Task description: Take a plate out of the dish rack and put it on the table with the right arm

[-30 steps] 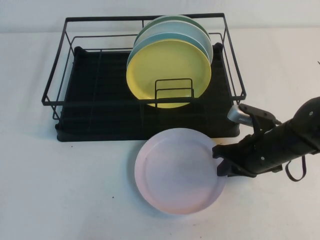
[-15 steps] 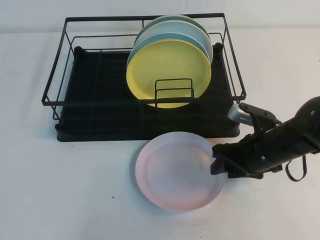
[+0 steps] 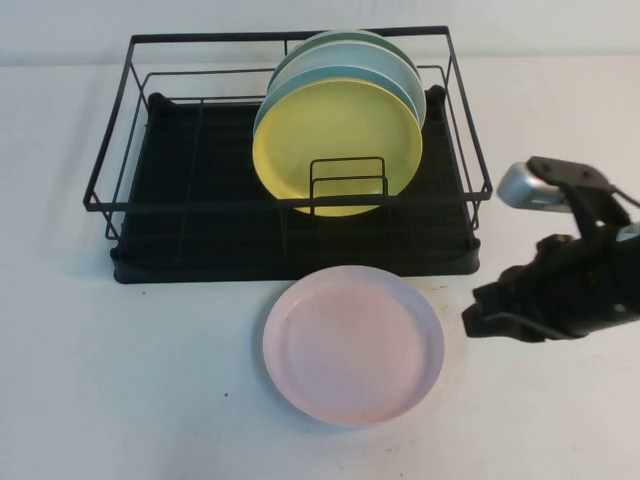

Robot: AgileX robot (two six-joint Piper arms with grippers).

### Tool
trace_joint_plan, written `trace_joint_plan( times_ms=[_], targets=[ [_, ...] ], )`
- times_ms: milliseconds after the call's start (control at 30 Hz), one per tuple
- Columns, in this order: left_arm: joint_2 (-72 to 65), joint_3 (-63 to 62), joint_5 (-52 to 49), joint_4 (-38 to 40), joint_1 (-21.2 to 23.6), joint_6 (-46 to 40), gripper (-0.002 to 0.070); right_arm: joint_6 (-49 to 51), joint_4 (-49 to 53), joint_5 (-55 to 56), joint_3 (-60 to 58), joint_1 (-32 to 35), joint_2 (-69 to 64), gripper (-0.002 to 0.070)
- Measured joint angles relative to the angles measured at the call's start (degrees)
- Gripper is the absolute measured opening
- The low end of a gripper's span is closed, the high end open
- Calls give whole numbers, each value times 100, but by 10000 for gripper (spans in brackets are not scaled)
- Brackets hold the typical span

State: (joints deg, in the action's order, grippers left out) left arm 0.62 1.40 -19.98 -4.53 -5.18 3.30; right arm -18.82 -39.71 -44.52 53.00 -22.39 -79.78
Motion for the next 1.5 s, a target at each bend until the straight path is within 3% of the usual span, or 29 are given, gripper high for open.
trace_joint_plan(
  times_ms=[233, 467, 767, 1033, 1267, 1500],
  targets=[
    [0, 0, 0, 0, 0, 0, -4, 0, 480, -270, -162, 0, 1229, -17],
    [0, 0, 0, 0, 0, 0, -4, 0, 1199, -373, -173, 0, 1614, -18],
    [0, 0, 0, 0, 0, 0, -4, -48, 1499, 1507, -1481, 13, 2170, -18],
    [0, 0, 0, 0, 0, 0, -4, -1138, 1553, 2445, -3342, 827, 4244, -18],
    [0, 0, 0, 0, 0, 0, -4, -1260, 1197, 3355, -4618, 1780, 6483, -18],
    [0, 0, 0, 0, 0, 0, -4, -1274, 993, 3693, -5400, 1977, 7781, -18]
  ],
)
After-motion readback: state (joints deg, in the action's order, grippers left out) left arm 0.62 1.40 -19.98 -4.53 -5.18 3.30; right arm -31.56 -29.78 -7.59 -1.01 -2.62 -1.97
